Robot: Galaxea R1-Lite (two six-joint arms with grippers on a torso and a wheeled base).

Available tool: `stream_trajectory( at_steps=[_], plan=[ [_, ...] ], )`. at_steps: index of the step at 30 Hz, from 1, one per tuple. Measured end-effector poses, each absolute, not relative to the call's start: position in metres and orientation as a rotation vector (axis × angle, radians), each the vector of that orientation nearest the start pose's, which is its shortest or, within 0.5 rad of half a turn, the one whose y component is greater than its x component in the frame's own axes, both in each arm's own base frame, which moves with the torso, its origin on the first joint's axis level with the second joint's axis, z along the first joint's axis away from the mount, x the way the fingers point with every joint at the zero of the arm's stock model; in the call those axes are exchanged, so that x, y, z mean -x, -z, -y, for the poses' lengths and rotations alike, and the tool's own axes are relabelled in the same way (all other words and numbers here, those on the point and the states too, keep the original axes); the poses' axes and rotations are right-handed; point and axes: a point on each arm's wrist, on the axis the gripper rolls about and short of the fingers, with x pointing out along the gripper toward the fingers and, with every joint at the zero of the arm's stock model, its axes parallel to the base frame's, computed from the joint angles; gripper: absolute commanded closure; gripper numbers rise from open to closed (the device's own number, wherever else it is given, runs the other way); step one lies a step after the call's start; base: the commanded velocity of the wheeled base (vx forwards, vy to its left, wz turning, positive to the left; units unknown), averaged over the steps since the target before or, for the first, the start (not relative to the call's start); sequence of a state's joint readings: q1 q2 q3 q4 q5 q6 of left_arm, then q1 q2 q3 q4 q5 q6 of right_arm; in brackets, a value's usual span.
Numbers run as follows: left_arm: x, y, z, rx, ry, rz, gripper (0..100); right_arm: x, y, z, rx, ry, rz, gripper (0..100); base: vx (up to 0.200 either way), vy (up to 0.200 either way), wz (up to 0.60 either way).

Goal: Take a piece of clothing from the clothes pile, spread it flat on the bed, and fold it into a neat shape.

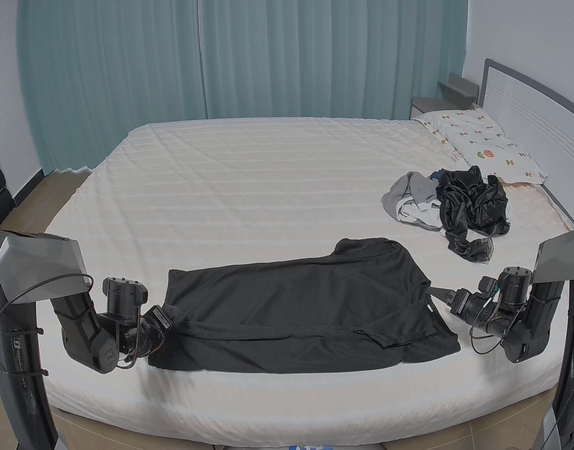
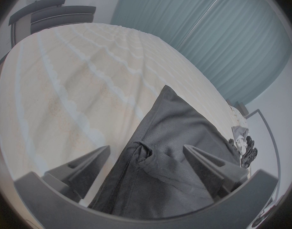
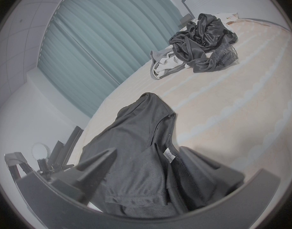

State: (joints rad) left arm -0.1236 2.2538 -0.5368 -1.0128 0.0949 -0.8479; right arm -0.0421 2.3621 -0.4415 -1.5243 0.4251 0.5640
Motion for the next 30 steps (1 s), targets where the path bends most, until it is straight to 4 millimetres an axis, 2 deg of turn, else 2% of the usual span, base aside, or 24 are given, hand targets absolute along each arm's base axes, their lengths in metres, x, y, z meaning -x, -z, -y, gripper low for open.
stream_trajectory(
  at_steps=[5, 14, 23, 30],
  plan=[
    [-0.313, 0.005, 0.023, 0.797, -0.259, -0.640, 0, -0.306, 0.009, -0.002, -0.682, -0.263, -0.497, 0, 0.000, 0.000, 0.00],
    [-0.303, -0.008, 0.011, 0.884, -0.157, -0.680, 0, -0.292, -0.014, -0.033, -0.693, -0.271, -0.481, 0, 0.000, 0.000, 0.00],
    [-0.307, -0.014, 0.012, 0.833, -0.085, -0.686, 0, -0.280, -0.014, -0.042, -0.702, -0.215, -0.495, 0, 0.000, 0.000, 0.00],
    [-0.314, -0.009, 0.017, 0.783, -0.071, -0.745, 0, -0.272, -0.010, -0.042, -0.775, -0.187, -0.534, 0, 0.000, 0.000, 0.00]
  ],
)
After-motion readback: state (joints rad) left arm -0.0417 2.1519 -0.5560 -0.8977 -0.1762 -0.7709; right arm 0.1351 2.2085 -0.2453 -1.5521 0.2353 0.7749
